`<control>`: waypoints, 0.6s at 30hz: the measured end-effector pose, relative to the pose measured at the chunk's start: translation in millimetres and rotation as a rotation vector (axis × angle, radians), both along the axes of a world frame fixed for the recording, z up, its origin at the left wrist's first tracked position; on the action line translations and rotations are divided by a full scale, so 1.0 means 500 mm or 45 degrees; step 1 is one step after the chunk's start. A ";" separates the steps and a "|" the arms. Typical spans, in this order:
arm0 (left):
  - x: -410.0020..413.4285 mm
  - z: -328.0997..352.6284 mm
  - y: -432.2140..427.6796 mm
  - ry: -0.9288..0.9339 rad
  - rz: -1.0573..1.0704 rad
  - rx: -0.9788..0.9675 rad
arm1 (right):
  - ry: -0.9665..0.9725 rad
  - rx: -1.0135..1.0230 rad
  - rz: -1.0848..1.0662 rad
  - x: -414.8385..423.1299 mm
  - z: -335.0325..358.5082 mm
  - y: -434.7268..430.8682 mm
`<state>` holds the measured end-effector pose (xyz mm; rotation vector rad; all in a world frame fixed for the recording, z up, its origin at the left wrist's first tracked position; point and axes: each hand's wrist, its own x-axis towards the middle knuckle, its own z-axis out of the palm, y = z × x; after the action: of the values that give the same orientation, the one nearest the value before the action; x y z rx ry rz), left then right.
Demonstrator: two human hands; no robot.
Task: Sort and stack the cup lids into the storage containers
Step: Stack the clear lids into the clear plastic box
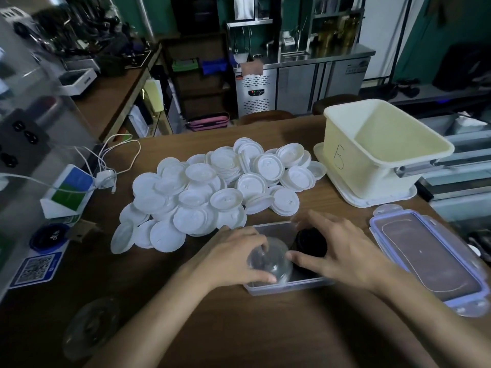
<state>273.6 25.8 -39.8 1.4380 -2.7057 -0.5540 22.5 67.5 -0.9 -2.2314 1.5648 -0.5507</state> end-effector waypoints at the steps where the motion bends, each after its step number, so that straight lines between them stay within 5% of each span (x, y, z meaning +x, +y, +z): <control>1: 0.001 0.000 0.000 0.007 0.010 0.004 | -0.003 0.006 0.010 0.002 -0.001 0.000; 11: 0.107 0.035 0.049 0.345 0.144 -0.047 | -0.022 0.047 0.208 0.117 -0.003 -0.002; 18: 0.310 0.022 0.139 0.278 0.434 -0.092 | 0.045 0.031 0.384 0.290 -0.024 -0.008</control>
<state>428.7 95.2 -28.6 1.6600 -2.2281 -0.5468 167.6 63.4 -13.1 -2.4091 1.2090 -0.4035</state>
